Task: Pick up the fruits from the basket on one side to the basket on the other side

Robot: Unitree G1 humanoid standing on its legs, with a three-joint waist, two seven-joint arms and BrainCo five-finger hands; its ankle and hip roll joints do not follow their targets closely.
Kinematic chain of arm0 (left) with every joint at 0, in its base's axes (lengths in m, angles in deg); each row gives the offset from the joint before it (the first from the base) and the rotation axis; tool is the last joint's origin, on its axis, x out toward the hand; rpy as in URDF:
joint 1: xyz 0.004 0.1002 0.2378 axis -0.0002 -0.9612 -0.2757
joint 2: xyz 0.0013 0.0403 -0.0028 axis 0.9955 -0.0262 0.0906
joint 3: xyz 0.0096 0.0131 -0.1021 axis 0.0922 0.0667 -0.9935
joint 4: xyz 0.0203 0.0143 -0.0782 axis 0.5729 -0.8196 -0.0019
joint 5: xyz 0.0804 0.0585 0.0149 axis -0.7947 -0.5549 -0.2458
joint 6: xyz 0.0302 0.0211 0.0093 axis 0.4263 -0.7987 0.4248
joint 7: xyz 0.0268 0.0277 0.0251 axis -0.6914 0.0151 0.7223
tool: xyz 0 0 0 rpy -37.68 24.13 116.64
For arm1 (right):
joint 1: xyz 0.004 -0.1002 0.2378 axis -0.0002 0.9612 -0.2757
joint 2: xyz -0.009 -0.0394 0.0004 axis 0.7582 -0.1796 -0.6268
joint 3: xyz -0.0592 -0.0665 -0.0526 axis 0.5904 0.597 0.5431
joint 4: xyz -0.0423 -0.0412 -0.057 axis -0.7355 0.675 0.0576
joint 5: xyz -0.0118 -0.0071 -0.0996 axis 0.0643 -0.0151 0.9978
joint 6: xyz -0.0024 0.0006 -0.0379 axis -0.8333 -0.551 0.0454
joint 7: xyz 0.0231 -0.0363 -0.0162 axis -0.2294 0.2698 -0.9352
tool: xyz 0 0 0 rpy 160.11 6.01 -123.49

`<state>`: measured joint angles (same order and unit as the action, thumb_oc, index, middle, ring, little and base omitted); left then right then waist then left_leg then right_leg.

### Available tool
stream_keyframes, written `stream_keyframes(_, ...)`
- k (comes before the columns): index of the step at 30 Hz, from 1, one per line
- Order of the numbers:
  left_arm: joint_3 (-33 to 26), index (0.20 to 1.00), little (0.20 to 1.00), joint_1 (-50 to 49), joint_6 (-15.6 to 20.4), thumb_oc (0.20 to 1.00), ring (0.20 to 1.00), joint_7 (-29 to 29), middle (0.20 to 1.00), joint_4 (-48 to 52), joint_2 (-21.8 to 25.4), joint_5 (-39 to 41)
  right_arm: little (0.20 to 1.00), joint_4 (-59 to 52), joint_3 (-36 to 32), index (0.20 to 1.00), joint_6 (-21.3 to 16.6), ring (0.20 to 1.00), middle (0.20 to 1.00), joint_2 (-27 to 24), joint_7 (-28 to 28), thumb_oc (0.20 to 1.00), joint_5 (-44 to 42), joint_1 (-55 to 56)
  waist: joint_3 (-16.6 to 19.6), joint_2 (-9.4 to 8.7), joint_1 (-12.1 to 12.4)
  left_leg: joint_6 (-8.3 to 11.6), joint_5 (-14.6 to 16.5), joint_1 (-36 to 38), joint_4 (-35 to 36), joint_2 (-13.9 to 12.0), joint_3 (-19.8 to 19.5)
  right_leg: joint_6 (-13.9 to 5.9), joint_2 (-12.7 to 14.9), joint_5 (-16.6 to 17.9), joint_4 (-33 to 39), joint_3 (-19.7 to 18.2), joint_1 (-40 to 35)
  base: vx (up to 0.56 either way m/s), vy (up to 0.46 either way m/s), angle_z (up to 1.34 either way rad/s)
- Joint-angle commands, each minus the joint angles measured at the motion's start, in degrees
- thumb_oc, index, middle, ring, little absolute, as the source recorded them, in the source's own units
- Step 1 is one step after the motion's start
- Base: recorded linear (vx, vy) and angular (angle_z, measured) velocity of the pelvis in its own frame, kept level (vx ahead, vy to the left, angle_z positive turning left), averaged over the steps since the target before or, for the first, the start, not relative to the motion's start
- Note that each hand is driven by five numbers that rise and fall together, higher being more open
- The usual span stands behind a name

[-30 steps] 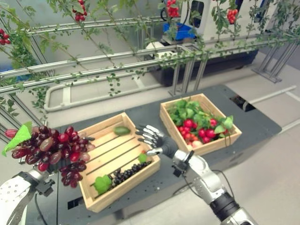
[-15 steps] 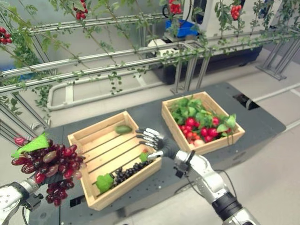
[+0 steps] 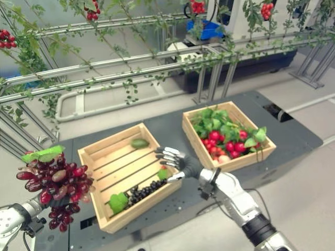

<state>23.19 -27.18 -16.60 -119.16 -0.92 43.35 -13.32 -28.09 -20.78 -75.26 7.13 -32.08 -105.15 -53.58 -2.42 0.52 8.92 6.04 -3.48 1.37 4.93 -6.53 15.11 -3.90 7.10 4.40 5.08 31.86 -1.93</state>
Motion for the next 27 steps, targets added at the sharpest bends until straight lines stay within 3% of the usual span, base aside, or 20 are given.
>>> stream_keyframes(1,-3.2,0.200,0.200,4.5,2.6,0.200,0.200,-3.9,0.200,7.9,12.8,4.6,1.000,5.9,1.6,1.000,-2.1,1.000,1.000,-0.2,1.3,1.000,2.1,-3.2,2.0,-2.48,-0.1,-2.40,4.0,-2.7,-4.3,2.5,-0.4,-3.79,3.8,-3.7,-3.9,1.6,-0.3,0.00,0.000,0.00)
stream_keyframes(4,-2.8,0.200,0.200,7.0,3.7,0.200,0.200,-4.6,0.200,7.7,19.2,3.0,1.000,7.3,5.0,1.000,-2.1,1.000,1.000,0.0,2.6,1.000,3.4,-5.0,1.9,-2.77,0.0,-2.31,4.1,-2.6,-4.5,2.6,-0.4,-3.82,3.7,-3.8,-4.0,1.5,-0.3,0.01,-0.014,0.06)
stream_keyframes(10,-1.7,0.200,0.200,10.2,6.2,0.200,0.200,-3.8,0.200,8.4,22.4,-5.2,1.000,5.8,5.9,1.000,-1.8,1.000,1.000,2.9,3.3,1.000,2.1,-4.2,0.9,-2.54,0.2,-2.19,4.3,-2.6,-4.9,2.4,-0.3,-3.83,3.6,-4.0,-4.4,1.2,-0.1,0.00,-0.001,0.01)
stream_keyframes(18,-1.0,0.200,0.200,9.7,6.3,0.200,0.200,-4.2,0.200,4.8,20.3,-10.6,1.000,4.6,5.8,1.000,-1.8,1.000,1.000,3.3,3.6,1.000,3.5,-3.9,0.3,-2.24,0.3,-2.19,4.6,-2.5,-5.0,2.4,-0.2,-3.78,3.7,-4.1,-4.2,1.0,-0.3,0.00,0.000,0.00)
stream_keyframes(27,-2.8,0.200,0.200,9.7,5.3,0.200,0.200,-3.6,0.200,4.4,18.6,-9.2,1.000,5.5,5.5,1.000,-1.7,1.000,1.000,4.1,3.3,1.000,4.0,-4.1,0.8,-2.64,0.2,-2.32,4.7,-2.2,-4.7,2.5,-0.1,-3.79,3.6,-4.0,-4.0,0.7,-0.2,0.00,0.000,0.00)
